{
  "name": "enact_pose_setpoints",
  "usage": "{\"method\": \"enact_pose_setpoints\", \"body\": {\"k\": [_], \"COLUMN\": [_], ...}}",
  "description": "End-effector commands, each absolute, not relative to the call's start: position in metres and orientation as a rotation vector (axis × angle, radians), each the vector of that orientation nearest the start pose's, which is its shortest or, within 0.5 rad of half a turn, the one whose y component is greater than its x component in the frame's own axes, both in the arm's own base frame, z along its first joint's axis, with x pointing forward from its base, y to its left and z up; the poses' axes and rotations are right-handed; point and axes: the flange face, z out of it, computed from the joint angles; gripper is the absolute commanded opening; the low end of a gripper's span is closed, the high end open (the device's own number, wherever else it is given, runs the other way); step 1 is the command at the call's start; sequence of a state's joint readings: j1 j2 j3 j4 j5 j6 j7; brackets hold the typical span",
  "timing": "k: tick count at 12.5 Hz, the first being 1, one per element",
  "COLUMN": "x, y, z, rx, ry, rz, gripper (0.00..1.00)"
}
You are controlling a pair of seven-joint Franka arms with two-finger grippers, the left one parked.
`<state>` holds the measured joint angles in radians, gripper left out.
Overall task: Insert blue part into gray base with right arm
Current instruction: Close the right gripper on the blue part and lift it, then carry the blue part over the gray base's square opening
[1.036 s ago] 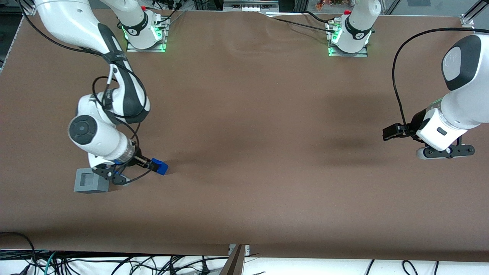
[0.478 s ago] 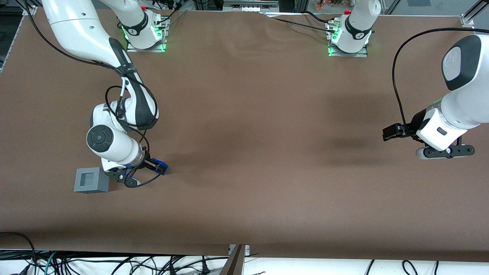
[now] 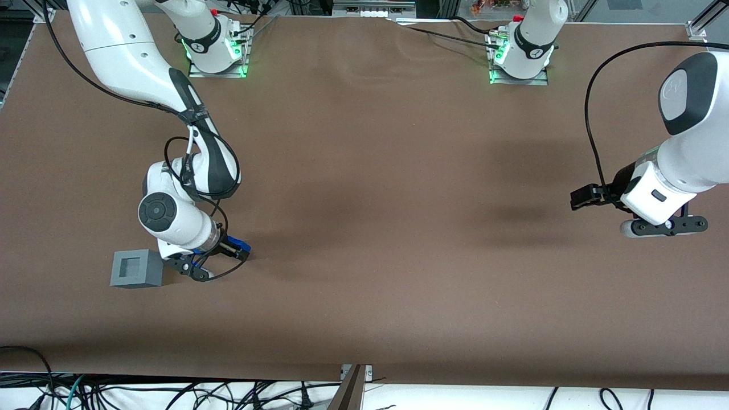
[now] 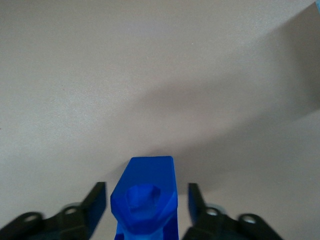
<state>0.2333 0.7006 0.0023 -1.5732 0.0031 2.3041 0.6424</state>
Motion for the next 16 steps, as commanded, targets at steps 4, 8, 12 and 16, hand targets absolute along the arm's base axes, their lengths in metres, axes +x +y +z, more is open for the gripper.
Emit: {"method": "enact_pose_setpoints", "body": {"k": [4,8,12,16], "x": [0.703,0.713,0.711,0.710], "y": [0.146,0.057,-0.018,-0.058], "z": [0.282,0.322,0.330,0.331], "rx": [-3.091,-3.133,-3.142,-3.142], "ry": [0.436,0.133,-0.036,-0.139], "rz": [-0.120,-0.094,-0.058,-0.062], "gripper": [0.33,0.33,0.33,0.33]}}
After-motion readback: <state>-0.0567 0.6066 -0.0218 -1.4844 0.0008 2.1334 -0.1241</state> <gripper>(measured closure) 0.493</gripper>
